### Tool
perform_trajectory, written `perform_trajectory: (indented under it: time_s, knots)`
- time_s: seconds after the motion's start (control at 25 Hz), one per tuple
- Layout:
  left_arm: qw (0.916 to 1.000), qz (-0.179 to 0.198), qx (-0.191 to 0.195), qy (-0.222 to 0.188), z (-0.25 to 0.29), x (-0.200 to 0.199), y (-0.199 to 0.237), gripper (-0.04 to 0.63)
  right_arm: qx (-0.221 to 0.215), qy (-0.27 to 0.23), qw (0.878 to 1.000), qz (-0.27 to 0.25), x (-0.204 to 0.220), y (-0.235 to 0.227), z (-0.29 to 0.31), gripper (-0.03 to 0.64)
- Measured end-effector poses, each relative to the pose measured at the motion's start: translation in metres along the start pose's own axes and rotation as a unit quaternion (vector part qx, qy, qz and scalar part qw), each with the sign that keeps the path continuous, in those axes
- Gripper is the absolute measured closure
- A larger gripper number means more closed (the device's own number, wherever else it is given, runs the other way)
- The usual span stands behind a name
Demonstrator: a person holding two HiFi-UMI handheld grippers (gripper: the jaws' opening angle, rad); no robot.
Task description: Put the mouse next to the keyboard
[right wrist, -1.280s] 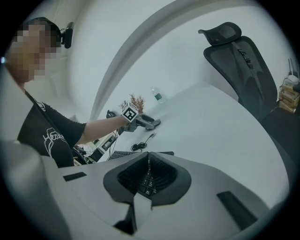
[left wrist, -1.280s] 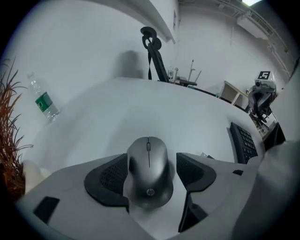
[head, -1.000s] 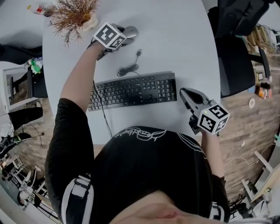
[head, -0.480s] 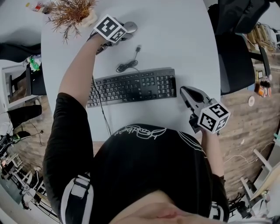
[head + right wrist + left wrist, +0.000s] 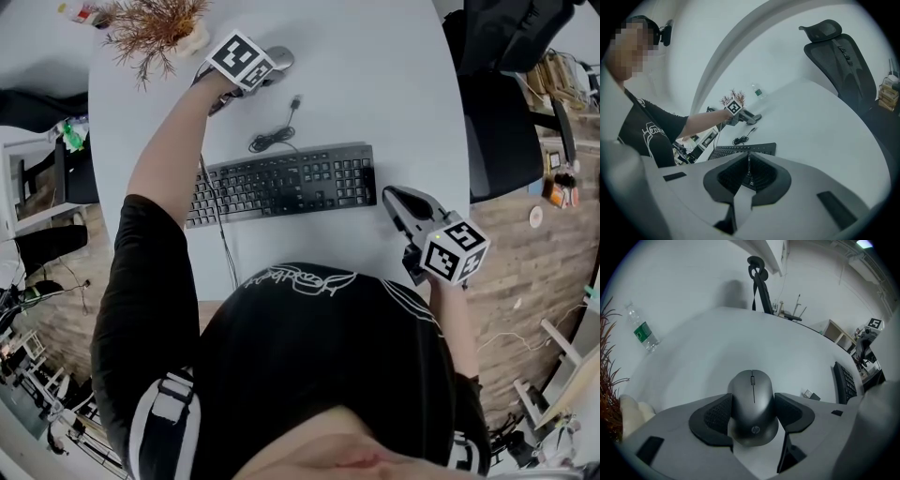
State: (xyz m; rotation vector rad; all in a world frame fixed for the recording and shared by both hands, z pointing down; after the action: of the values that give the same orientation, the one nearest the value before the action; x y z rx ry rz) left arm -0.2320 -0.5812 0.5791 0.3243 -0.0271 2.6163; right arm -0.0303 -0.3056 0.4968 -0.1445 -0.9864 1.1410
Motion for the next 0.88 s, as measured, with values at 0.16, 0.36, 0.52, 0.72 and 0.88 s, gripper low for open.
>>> perform_trajectory:
  time_s: [0.16, 0.36, 0.52, 0.72, 0.88]
  knots:
    - [0.9998, -0.011, -0.008, -0.015, -0.002, 0.001, -0.001, 0.301, 0.0, -0.001, 1.0, 0.0, 0.001, 0.002, -0.002, 0.601]
    - [0.9976, -0.026, -0.04, -0.052, -0.012, -0.001, 0.001, 0.301, -0.006, 0.007, 1.0, -0.009, 0.006, 0.008, -0.004, 0.601]
    - [0.9944, -0.033, -0.055, -0.084, -0.027, -0.006, -0.004, 0.301, -0.01, 0.004, 1.0, -0.012, 0.008, 0.014, -0.007, 0.601]
    - [0.9859, -0.052, -0.075, -0.141, -0.056, -0.014, -0.018, 0.301, -0.013, -0.001, 1.0, -0.024, 0.01, 0.021, -0.015, 0.601]
    - [0.9742, -0.067, -0.089, -0.196, -0.083, -0.019, -0.038, 0.301, -0.017, -0.006, 0.999, -0.036, 0.011, 0.029, -0.023, 0.601]
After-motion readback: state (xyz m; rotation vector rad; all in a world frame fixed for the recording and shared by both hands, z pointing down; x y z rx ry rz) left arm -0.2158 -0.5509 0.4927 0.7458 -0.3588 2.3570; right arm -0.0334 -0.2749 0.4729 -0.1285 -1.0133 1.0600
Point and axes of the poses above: the fingertips, and each gripper's own axes: z forward along the fingers, y to its left, x out of its underside, the point moved 1 cm from there along -z, backward along the fingers, and after that the axes turned 10 degrees about y, right-handed, at the moved point
